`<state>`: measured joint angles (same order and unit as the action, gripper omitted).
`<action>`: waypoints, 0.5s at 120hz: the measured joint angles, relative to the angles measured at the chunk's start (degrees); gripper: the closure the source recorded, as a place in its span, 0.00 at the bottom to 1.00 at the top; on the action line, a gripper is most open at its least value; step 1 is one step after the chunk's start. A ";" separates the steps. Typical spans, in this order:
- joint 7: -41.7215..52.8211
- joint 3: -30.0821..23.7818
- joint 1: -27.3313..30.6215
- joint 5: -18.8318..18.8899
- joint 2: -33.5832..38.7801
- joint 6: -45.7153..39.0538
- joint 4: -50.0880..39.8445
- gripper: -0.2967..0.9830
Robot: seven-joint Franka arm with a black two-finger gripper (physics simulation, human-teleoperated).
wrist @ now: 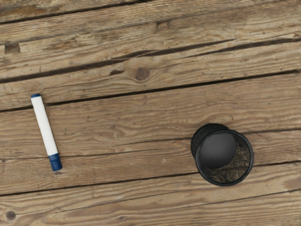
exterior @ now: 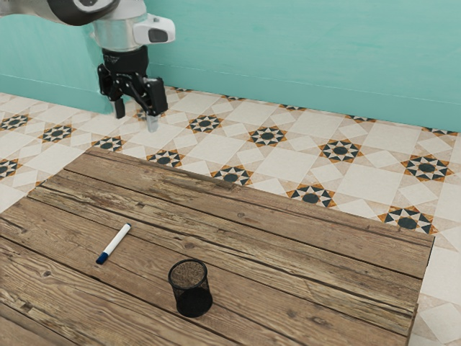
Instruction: Put the marker into the pen holder.
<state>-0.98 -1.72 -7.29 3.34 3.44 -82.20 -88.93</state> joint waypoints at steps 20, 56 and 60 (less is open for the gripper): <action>-2.12 -0.36 6.80 0.59 1.19 -6.88 -2.60 0.23; -5.79 -0.46 13.34 0.08 1.97 -20.94 -28.01 0.23; -6.03 -0.27 14.76 -0.35 1.97 -23.98 -31.74 0.23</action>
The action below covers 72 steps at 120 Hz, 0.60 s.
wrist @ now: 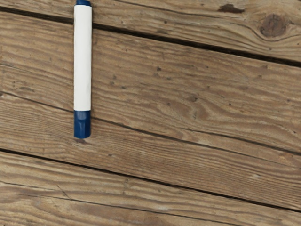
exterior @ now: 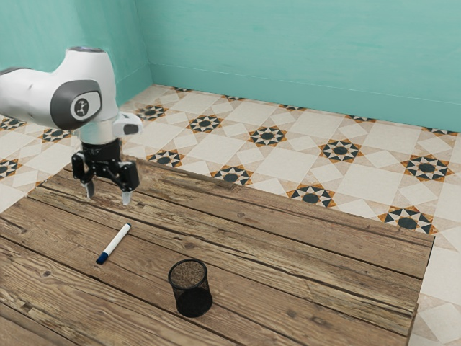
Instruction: Put the marker into the pen holder.
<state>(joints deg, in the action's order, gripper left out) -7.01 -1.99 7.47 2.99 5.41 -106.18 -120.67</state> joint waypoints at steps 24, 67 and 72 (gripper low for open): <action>-0.16 0.14 5.37 -1.41 -4.55 -14.22 -6.56 0.23; 3.88 0.33 7.91 -6.55 -13.83 -26.19 -7.80 0.24; 4.66 0.42 8.34 -7.16 -14.54 -26.83 -7.83 0.24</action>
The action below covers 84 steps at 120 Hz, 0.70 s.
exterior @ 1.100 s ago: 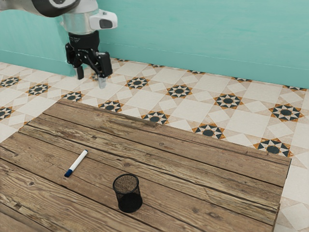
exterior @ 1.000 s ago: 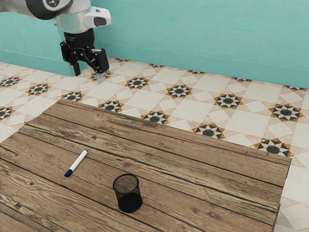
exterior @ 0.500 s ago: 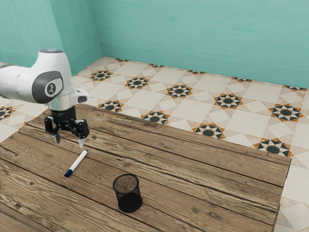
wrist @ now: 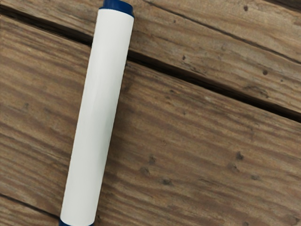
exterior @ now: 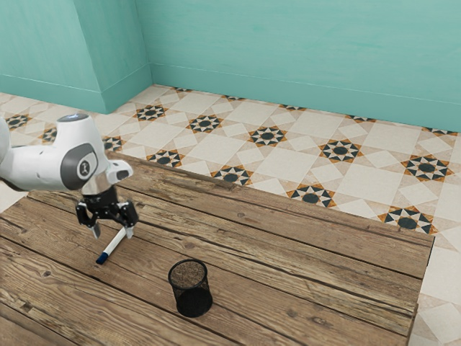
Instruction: Put the marker into the pen holder.
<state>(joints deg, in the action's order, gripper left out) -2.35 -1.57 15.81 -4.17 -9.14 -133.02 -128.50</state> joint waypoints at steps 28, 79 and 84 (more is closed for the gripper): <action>5.10 0.25 1.81 -1.48 -4.78 -2.80 2.16 0.24; 13.24 0.16 3.08 -3.56 -10.62 -3.81 7.69 0.24; 13.83 0.16 3.09 -3.66 -10.75 -3.83 7.77 0.26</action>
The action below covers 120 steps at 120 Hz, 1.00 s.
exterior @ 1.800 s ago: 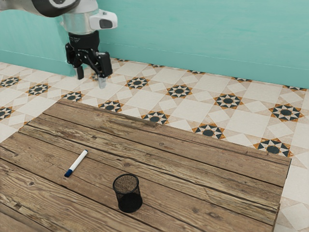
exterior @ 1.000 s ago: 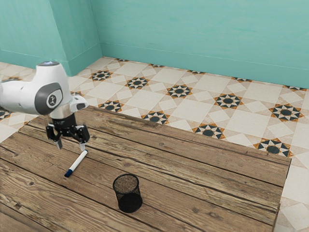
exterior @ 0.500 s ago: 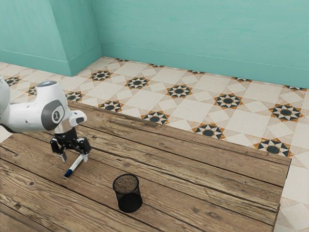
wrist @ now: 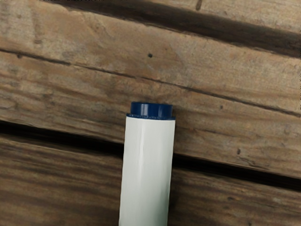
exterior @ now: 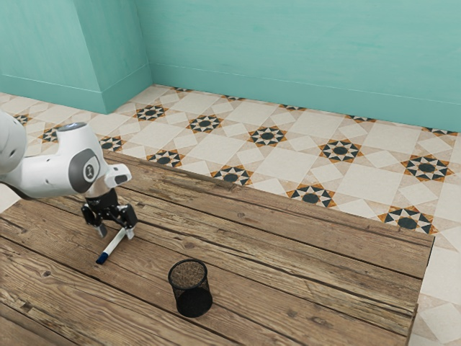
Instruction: Put the marker into the pen holder.
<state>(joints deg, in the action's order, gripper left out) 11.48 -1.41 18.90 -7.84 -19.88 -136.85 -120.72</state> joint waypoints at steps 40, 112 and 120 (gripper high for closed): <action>4.01 0.09 0.00 -0.78 0.01 0.16 0.05 0.64; 4.90 -0.14 -8.65 4.47 15.54 -0.67 -2.27 0.85; 4.54 -0.89 -11.08 5.36 20.29 -0.69 -4.41 0.85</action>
<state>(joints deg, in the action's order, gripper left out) 16.02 -2.29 7.81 -2.47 0.41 -137.54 -125.14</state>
